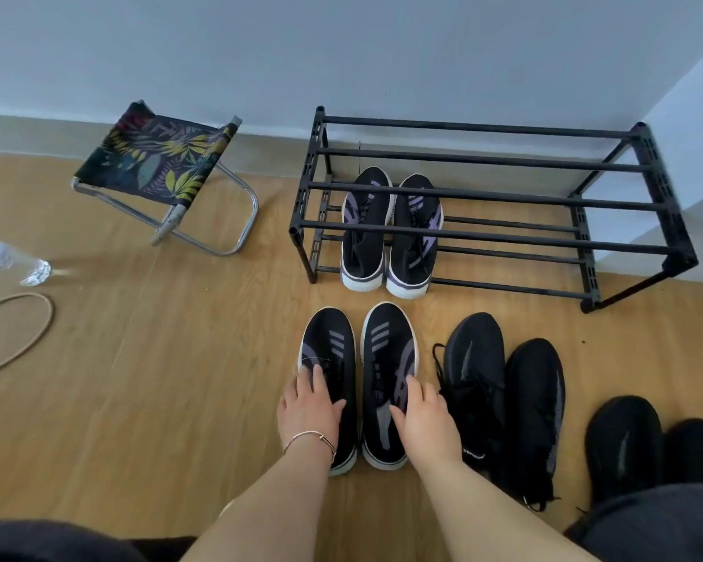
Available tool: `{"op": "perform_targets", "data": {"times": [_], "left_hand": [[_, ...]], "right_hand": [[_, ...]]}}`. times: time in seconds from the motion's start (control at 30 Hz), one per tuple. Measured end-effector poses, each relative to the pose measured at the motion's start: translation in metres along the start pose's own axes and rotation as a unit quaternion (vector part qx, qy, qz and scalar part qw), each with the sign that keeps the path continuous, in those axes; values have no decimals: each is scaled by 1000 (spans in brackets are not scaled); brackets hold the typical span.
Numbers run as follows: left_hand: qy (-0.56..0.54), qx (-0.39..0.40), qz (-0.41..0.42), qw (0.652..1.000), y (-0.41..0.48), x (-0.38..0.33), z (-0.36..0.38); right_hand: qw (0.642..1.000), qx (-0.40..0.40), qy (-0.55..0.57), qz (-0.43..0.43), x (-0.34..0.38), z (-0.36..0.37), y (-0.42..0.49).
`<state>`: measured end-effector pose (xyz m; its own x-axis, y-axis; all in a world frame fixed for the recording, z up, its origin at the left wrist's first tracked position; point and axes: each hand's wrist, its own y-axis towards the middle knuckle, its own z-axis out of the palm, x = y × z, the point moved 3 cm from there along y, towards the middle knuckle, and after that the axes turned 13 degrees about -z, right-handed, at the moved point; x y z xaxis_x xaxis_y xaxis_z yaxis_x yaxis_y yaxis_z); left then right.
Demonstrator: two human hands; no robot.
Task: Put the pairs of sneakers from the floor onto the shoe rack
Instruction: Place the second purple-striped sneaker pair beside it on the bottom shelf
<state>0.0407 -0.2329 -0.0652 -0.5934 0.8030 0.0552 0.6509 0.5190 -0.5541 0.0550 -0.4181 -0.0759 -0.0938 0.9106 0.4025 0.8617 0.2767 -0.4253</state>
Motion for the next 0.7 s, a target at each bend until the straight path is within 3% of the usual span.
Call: {"op": "perform_targets", "data": {"times": [0.17, 0.4, 0.7], "left_hand": [[-127, 79, -90, 985, 3, 14, 12], [-313, 102, -171, 929, 13, 24, 35], [-395, 140, -221, 881, 12, 33, 32]], "right_hand": [[998, 15, 58, 37, -8, 18, -6], [973, -19, 188, 129, -13, 31, -3], [934, -19, 298, 196, -25, 38, 5]]}}
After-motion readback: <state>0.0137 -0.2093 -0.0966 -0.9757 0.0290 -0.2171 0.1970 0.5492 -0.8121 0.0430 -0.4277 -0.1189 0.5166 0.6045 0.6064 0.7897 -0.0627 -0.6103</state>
